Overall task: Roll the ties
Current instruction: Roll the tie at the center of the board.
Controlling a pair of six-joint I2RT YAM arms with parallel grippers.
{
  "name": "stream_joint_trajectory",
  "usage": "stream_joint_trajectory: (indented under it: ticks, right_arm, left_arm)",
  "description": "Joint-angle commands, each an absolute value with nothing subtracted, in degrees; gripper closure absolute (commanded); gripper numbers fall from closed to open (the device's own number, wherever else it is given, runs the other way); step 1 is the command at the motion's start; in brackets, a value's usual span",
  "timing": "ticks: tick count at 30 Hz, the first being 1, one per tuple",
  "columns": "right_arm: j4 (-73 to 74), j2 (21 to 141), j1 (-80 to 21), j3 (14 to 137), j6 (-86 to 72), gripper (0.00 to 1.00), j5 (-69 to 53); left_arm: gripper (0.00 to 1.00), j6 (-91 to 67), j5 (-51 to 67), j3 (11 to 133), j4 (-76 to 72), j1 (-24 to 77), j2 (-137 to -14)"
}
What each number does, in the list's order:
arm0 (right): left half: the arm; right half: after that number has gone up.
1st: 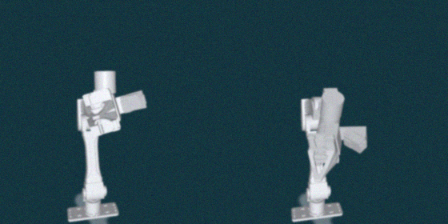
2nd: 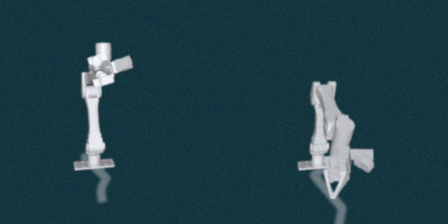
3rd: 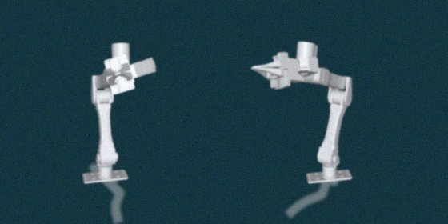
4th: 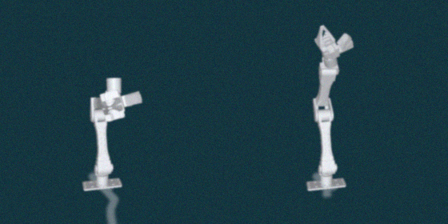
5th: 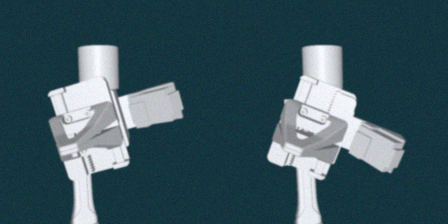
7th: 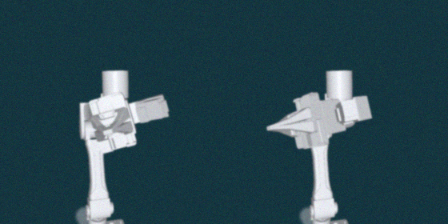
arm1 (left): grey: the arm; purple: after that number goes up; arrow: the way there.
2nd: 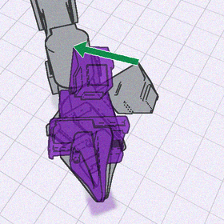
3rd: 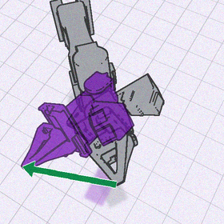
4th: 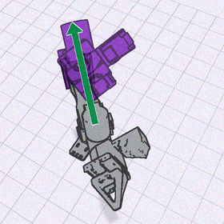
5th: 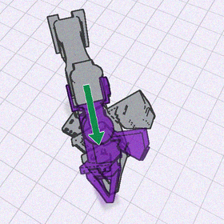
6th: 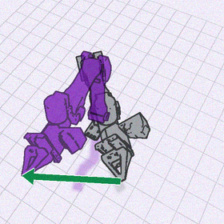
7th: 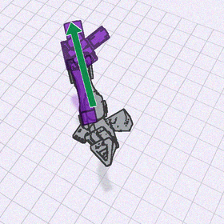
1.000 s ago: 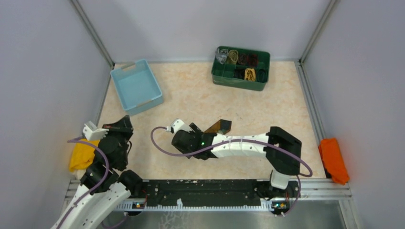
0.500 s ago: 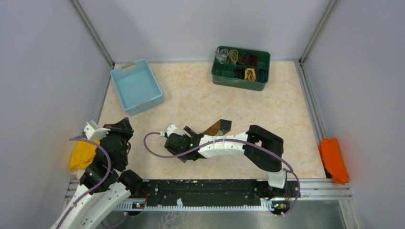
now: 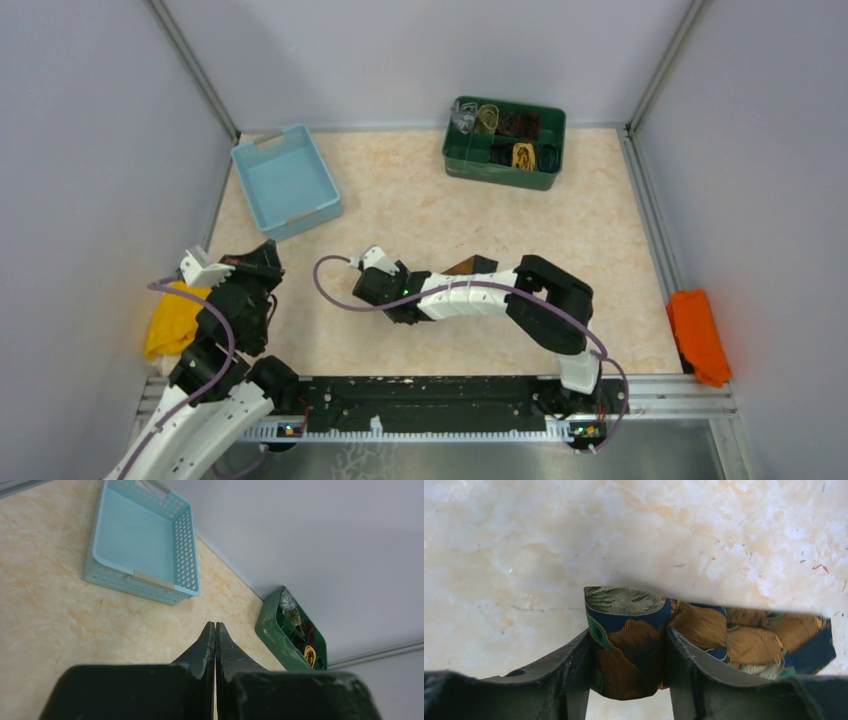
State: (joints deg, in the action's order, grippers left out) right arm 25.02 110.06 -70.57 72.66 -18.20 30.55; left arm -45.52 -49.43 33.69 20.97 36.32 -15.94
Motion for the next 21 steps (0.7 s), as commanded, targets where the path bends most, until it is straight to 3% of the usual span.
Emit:
stream_joint_trajectory:
  ticks: [1, 7, 21]
  right_arm:
    - [24.3, 109.0, -67.1, 69.3, -21.2, 0.52, 25.2]
    - [19.2, 107.2, -64.4, 71.5, -20.3, 0.61, 15.3]
    - [15.6, 114.0, -63.3, 87.7, -18.0, 0.63, 1.3]
  left_arm:
    - [1.0, -43.8, -49.3, 33.0, 19.2, 36.3, -16.7]
    - [1.0, -43.0, -50.1, 32.9, 17.8, 36.3, -17.2]
    - [1.0, -41.6, -48.6, 32.6, 16.8, 36.3, -16.9]
